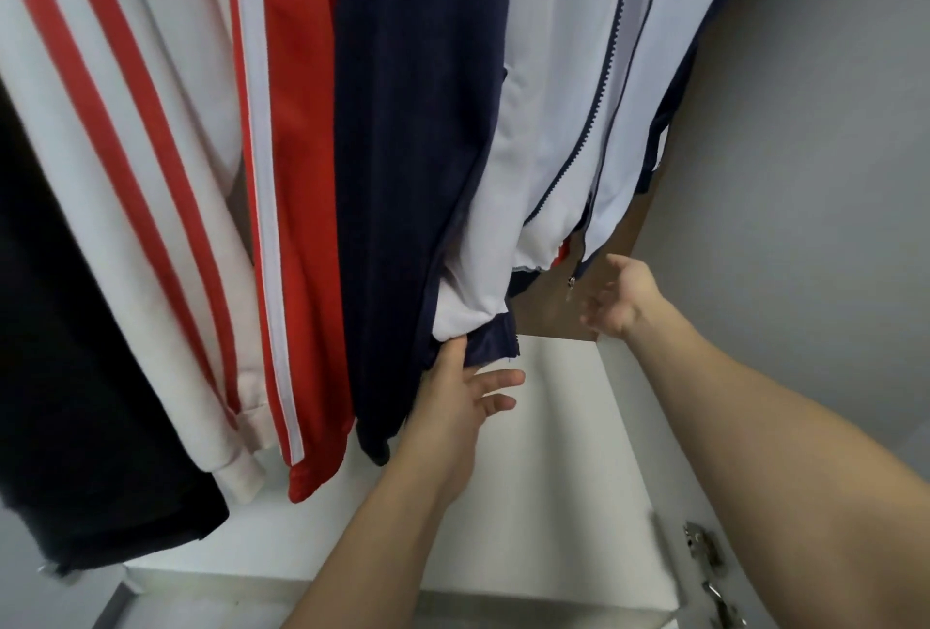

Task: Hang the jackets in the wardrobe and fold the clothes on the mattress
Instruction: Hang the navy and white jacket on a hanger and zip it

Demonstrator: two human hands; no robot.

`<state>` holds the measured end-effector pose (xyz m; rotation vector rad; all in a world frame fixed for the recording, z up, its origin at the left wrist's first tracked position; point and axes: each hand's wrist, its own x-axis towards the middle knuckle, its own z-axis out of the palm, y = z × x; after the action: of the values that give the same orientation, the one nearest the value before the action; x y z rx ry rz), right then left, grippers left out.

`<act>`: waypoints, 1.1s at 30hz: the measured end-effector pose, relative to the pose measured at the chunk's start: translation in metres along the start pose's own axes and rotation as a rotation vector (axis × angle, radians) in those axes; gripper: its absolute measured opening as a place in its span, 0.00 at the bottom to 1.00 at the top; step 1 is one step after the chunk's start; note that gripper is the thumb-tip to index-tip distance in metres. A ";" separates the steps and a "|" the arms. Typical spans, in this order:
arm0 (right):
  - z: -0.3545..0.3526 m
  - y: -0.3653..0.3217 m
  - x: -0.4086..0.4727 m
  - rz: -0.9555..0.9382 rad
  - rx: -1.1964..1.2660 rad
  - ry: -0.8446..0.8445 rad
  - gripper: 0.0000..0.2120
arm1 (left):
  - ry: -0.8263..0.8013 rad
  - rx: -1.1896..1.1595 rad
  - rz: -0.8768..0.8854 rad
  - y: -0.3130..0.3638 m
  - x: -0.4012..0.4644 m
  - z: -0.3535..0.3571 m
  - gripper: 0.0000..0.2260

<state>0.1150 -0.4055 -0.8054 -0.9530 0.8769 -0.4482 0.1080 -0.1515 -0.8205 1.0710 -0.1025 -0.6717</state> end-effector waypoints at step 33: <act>-0.041 0.062 -0.188 -0.247 0.248 -0.617 0.20 | -0.134 0.103 0.491 0.023 -0.037 0.040 0.04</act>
<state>-0.0304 -0.2665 -0.7863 -0.8970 0.1411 -0.4256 0.0734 -0.1558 -0.7728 1.0458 -0.5034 -0.2936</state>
